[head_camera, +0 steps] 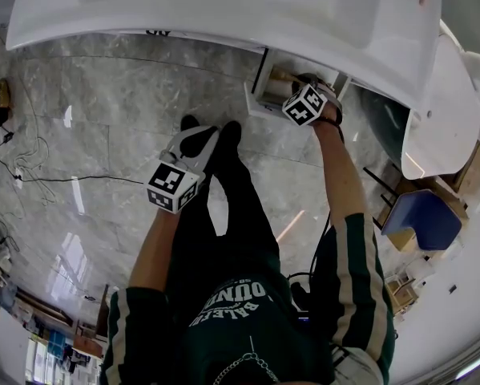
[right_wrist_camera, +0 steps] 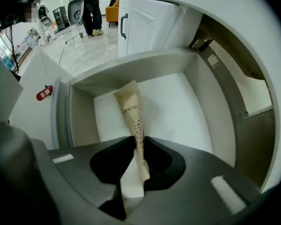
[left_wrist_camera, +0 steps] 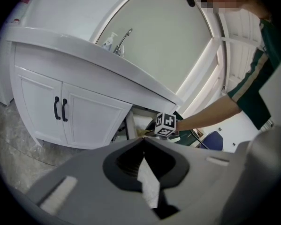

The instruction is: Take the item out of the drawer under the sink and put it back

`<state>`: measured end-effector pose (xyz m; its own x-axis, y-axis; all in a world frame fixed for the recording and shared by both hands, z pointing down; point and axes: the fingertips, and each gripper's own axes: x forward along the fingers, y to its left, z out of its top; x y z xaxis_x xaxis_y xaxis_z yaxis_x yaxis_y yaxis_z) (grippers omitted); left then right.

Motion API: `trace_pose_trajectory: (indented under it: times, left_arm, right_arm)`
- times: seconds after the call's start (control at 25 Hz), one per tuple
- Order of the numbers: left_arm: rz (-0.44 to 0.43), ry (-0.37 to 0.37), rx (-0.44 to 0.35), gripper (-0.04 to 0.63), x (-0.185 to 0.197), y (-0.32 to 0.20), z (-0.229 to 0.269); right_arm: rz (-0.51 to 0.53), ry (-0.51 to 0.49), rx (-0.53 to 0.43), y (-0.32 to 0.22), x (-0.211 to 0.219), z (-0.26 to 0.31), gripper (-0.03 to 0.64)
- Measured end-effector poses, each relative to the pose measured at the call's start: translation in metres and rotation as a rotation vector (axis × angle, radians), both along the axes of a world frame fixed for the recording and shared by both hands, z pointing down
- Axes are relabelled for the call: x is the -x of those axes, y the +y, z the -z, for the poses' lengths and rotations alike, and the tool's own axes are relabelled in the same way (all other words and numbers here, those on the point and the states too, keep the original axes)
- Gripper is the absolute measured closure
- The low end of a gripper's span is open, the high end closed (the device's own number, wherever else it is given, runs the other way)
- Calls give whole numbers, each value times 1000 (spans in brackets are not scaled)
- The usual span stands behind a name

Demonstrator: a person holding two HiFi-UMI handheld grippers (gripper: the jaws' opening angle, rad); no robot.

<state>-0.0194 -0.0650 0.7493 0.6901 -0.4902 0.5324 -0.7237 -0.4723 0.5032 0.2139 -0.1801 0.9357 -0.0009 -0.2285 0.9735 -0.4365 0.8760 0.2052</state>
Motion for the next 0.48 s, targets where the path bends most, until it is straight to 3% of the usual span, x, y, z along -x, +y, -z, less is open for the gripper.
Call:
trace_pose_trajectory:
  times: [0.04, 0.12, 0.28, 0.48]
  left_arm:
    - [2, -6, 0, 546, 4, 0, 0]
    - [15, -19, -3, 546, 13, -3, 3]
    - [53, -34, -18, 545, 32, -16, 15]
    - [26, -56, -64, 546, 36, -32, 38]
  right_arm:
    - [3, 2, -6, -1, 0, 3, 566]
    - [5, -2, -13, -2, 0, 9, 577]
    - [4, -10, -40, -5, -2, 30, 578]
    - [-34, -53, -114, -3, 6, 64, 578]
